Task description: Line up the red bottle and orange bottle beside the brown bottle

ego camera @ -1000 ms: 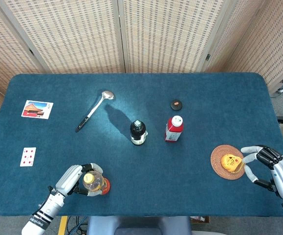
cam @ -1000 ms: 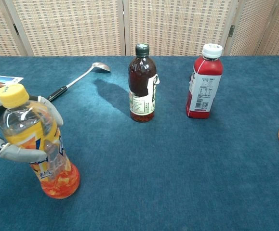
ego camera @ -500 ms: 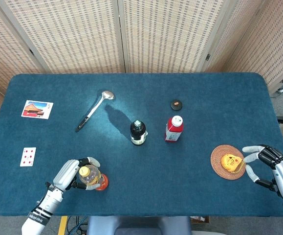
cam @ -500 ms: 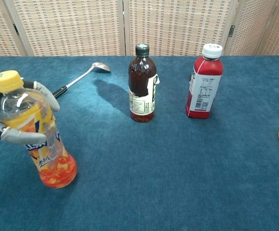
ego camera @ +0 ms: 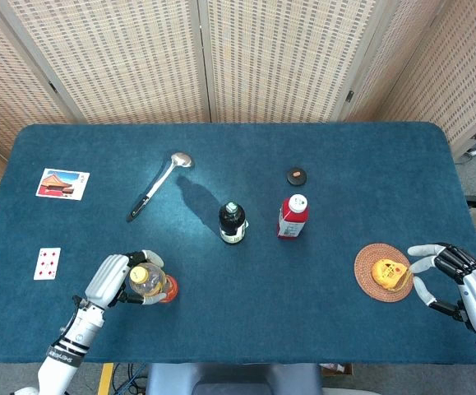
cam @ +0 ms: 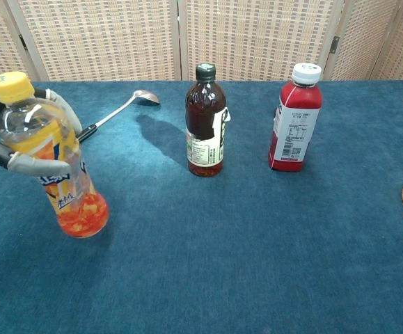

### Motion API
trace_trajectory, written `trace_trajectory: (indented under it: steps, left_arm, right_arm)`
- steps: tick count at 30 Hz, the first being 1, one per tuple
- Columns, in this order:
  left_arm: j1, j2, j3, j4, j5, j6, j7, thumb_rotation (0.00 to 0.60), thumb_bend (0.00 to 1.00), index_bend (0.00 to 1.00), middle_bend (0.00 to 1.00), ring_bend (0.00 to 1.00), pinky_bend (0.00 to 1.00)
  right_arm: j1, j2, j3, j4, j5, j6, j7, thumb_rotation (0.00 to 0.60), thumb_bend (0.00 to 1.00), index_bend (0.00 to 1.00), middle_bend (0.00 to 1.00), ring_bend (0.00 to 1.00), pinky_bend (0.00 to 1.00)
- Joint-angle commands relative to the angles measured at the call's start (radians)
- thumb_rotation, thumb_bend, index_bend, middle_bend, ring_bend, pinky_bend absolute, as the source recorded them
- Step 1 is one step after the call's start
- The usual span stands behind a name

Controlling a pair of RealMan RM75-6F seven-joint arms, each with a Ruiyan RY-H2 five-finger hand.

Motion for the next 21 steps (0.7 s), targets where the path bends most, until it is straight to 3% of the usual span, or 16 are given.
trace_trajectory:
  steps: [1,14,21]
  left_arm:
    - [-0.018,-0.006,-0.032,0.009,-0.034,-0.008,0.021,0.600,0.05,0.79,0.59,0.49,0.49]
    - [-0.104,-0.058,-0.125,0.123,-0.099,-0.037,0.121,0.600,0.05,0.79,0.59,0.49,0.50]
    - [-0.156,-0.099,-0.152,0.197,-0.130,-0.087,0.103,0.600,0.05,0.79,0.59,0.49,0.50]
  right_arm:
    - [-0.001,0.000,0.000,0.000,-0.001,0.002,-0.001,0.600,0.40,0.51,0.38,0.30,0.44]
    - [-0.007,0.002,0.006,0.001,0.004,0.013,-0.001,0.600,0.40,0.52,0.38,0.30,0.44]
    - [-0.012,-0.003,0.013,0.004,0.014,0.021,-0.008,0.600,0.40,0.51,0.38,0.30,0.44]
